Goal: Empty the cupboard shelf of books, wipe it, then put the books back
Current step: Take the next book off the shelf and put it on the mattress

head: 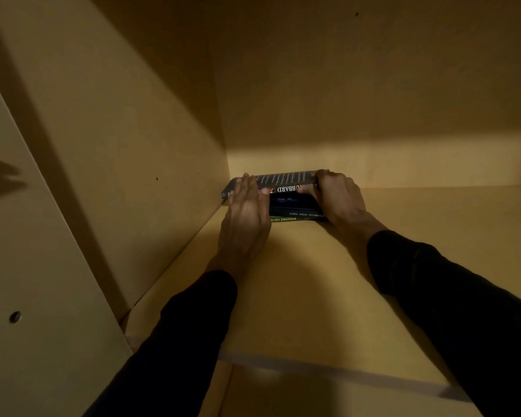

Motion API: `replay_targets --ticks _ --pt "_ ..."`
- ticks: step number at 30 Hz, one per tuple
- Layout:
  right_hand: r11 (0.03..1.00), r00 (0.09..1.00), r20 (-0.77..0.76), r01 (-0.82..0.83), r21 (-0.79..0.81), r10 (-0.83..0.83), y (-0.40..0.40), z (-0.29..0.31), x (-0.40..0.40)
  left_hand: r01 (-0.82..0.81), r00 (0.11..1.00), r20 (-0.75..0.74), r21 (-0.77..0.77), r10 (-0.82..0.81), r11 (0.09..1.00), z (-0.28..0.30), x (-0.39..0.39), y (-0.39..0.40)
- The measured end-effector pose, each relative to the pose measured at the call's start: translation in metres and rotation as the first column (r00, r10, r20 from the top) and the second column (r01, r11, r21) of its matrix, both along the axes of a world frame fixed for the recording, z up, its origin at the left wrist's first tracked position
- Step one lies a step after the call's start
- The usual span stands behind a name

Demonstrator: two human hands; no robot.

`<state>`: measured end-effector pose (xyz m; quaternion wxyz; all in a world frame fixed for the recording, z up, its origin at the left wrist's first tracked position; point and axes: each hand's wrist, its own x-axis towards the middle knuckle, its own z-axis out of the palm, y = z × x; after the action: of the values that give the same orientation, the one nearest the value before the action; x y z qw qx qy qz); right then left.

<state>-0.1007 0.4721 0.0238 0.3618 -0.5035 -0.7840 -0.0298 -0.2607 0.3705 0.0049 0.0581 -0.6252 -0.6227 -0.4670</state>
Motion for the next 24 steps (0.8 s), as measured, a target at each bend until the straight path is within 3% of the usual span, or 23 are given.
replay_targets --ticks 4,9,14,18,24 --pt "0.974 0.987 0.115 0.083 0.211 -0.109 0.001 -0.001 0.000 0.005 1.000 0.000 0.012 -0.005 1.000 0.000 -0.001 0.001" --pt "0.951 0.981 0.099 0.136 0.278 -0.169 0.006 0.003 -0.001 -0.003 1.000 -0.011 0.000 0.003 1.000 -0.001 -0.002 0.003" --pt "0.988 0.997 -0.055 -0.039 0.150 0.048 0.013 -0.001 0.001 0.001 1.000 -0.023 0.012 -0.001 1.000 -0.001 -0.003 0.004" --pt "0.975 0.934 -0.279 -0.206 0.083 0.221 0.016 0.000 0.006 0.004 1.000 -0.020 0.009 -0.004 1.000 -0.001 -0.002 0.004" --pt "0.965 0.911 -0.328 -0.263 0.006 0.251 0.018 -0.005 0.009 0.008 1.000 -0.005 0.014 -0.008 1.000 -0.001 -0.001 0.003"
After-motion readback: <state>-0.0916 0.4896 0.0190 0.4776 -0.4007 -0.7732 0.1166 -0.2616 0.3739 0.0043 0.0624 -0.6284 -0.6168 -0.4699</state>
